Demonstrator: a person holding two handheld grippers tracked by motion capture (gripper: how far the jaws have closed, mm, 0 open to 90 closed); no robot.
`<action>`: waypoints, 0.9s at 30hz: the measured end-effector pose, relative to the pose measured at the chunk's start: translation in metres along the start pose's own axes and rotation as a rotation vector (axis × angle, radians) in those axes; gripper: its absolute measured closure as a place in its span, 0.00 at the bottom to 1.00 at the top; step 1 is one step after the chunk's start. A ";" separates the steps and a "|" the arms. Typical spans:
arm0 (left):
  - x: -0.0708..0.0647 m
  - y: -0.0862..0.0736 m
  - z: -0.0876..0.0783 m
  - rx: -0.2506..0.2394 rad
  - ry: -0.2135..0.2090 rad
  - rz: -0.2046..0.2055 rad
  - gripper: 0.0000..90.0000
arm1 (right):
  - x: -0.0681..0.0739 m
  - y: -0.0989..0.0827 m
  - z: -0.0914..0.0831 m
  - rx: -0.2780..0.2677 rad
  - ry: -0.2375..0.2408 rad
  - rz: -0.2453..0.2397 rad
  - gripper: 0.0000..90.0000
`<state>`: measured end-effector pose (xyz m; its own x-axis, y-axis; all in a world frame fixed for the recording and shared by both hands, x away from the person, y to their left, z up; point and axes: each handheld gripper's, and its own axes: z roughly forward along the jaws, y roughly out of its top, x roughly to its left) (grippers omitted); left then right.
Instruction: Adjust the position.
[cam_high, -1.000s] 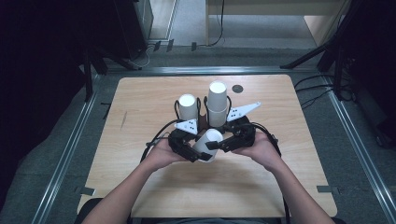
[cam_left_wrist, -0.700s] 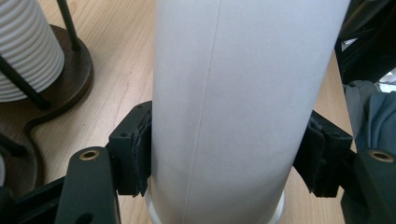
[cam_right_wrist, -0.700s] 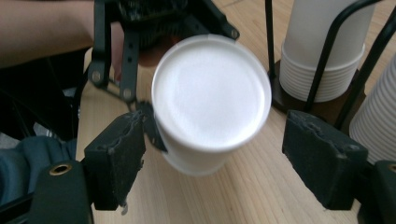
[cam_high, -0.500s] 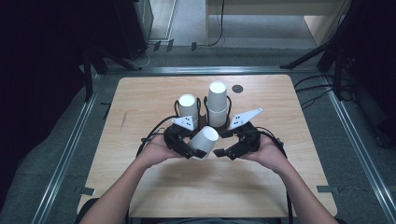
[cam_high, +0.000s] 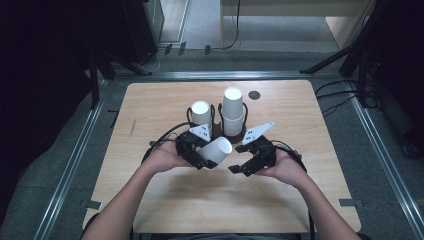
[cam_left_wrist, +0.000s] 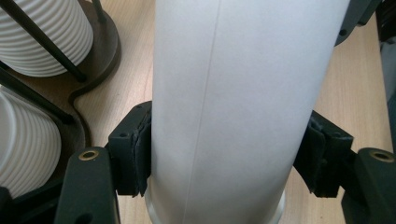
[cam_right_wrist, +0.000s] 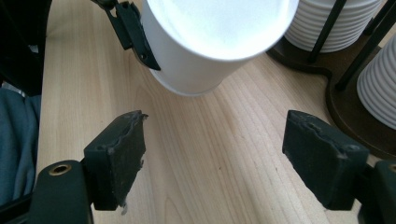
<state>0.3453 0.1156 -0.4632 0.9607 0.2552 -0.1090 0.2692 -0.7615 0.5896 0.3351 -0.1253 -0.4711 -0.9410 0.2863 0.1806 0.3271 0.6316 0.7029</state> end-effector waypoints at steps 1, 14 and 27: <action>0.000 0.001 0.002 0.008 0.000 0.004 0.34 | 0.000 0.000 0.000 -0.001 0.000 -0.001 0.24; -0.005 0.005 0.024 0.110 -0.037 0.058 0.33 | -0.002 0.004 0.005 -0.028 0.027 -0.045 0.26; -0.011 0.006 0.029 0.126 -0.067 0.089 0.32 | 0.004 0.012 0.014 0.005 0.076 -0.088 0.37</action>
<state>0.3382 0.0908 -0.4814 0.9824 0.1462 -0.1159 0.1847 -0.8492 0.4947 0.3364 -0.1062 -0.4717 -0.9699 0.1743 0.1698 0.2430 0.6557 0.7149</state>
